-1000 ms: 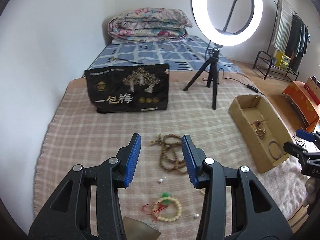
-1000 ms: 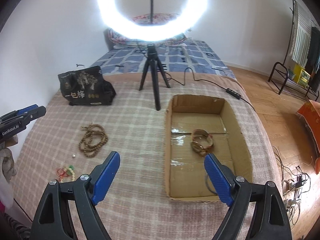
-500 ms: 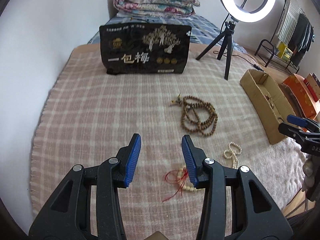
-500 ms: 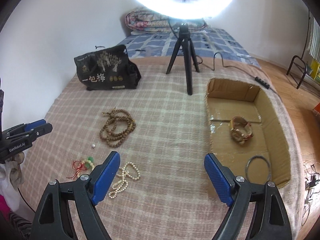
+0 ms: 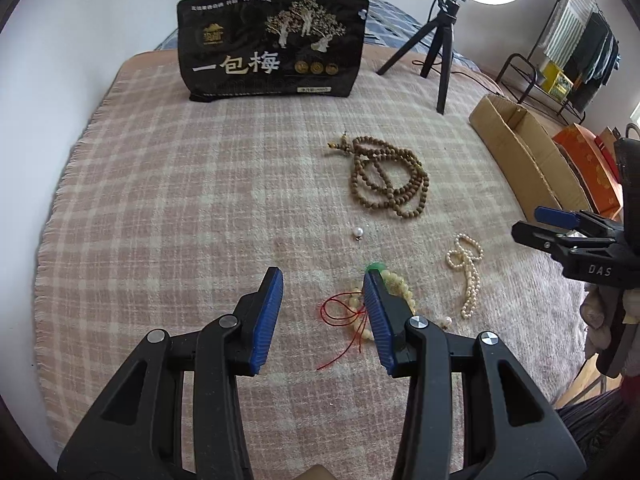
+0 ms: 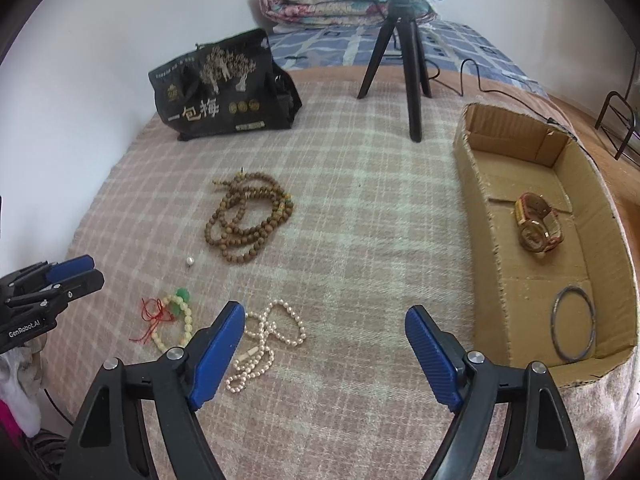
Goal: Organize jewelry
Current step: 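Grasp the jade bead bracelet with the left gripper while the right gripper grasps the pearl necklace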
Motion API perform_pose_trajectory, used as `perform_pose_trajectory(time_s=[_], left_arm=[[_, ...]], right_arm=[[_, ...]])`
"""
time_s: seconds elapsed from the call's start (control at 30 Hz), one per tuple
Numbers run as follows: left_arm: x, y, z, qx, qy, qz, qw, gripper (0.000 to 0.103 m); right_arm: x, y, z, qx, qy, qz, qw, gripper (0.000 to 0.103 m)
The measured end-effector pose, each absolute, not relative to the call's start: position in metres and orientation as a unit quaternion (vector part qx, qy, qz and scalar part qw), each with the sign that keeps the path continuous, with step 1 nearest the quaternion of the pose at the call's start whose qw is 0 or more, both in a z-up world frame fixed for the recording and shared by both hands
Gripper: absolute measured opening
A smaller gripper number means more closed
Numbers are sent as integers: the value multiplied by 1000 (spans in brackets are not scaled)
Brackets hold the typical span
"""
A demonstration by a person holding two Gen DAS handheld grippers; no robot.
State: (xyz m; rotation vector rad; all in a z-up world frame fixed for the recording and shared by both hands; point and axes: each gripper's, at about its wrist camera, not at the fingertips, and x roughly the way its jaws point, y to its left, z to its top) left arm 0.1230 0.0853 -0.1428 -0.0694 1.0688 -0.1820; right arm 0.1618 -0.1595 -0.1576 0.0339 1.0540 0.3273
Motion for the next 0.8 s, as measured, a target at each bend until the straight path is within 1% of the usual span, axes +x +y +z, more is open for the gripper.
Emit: perform_pose_trajectory(time_s=[0.4, 0.5, 0.57, 0.63, 0.8], left_arm=[[122, 66, -164, 0, 527, -109, 843, 43], [117, 58, -167, 10, 530, -117, 840, 35], [111, 52, -167, 21, 528, -128, 839, 34], [106, 44, -166, 33, 526, -143, 838, 30], [96, 22, -174, 62, 530, -172, 828, 28]], right_arm=[[171, -152, -176, 8, 518, 161, 840, 83], [173, -149, -181, 2, 523, 162, 837, 80], [174, -148, -183, 0, 525, 164, 835, 79], [174, -147, -184, -2, 526, 164, 835, 79], [176, -145, -190, -4, 534, 163, 829, 79]])
